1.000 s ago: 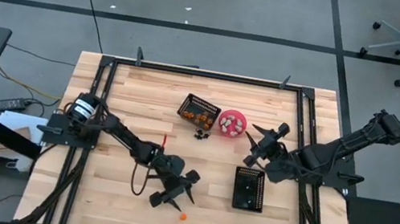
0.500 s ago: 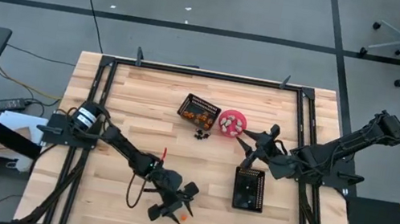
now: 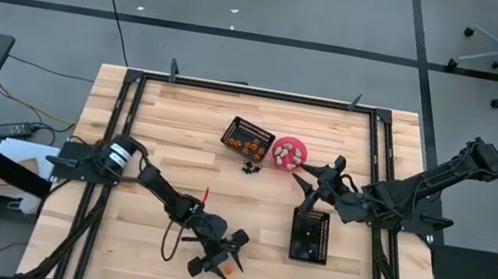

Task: Sort Halloween decoration
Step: Put the orange pumpkin toy into the top black bin

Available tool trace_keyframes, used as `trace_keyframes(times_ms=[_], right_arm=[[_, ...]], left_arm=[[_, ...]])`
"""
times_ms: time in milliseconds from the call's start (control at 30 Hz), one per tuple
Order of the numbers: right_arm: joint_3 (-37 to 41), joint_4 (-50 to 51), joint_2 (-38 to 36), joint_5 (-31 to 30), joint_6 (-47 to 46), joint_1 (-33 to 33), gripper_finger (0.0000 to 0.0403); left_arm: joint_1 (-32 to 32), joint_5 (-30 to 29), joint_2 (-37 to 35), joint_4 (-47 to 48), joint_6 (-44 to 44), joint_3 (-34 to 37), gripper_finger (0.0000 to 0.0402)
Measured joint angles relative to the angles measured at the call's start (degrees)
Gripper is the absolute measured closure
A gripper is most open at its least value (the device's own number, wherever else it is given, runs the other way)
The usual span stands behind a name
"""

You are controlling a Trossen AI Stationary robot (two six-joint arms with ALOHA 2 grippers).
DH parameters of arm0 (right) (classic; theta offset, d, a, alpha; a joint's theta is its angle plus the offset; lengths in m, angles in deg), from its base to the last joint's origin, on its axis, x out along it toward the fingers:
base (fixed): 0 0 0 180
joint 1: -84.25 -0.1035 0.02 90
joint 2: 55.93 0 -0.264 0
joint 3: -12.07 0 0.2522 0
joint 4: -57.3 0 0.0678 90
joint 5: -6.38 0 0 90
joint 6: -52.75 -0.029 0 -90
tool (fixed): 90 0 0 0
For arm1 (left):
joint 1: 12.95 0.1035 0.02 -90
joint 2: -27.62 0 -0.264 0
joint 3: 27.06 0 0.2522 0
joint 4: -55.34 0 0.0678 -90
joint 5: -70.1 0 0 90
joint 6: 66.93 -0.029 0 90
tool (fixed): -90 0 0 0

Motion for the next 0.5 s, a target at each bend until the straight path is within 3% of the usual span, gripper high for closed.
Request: trace_keyframes(times_ms=[200, 500], right_arm=[[0.0, 0.7, 0.0, 0.0, -0.4, -0.6, 0.0245], [0.0, 0.9, 0.0, 0.0, -0.4, -0.6, 0.0245]], left_arm=[[0.4, 0.0, 2.1, -0.9, 0.1, 0.0, 0.0211], [0.4, 0.5, 2.5, 0.2, -0.1, 0.0, 0.0298]])
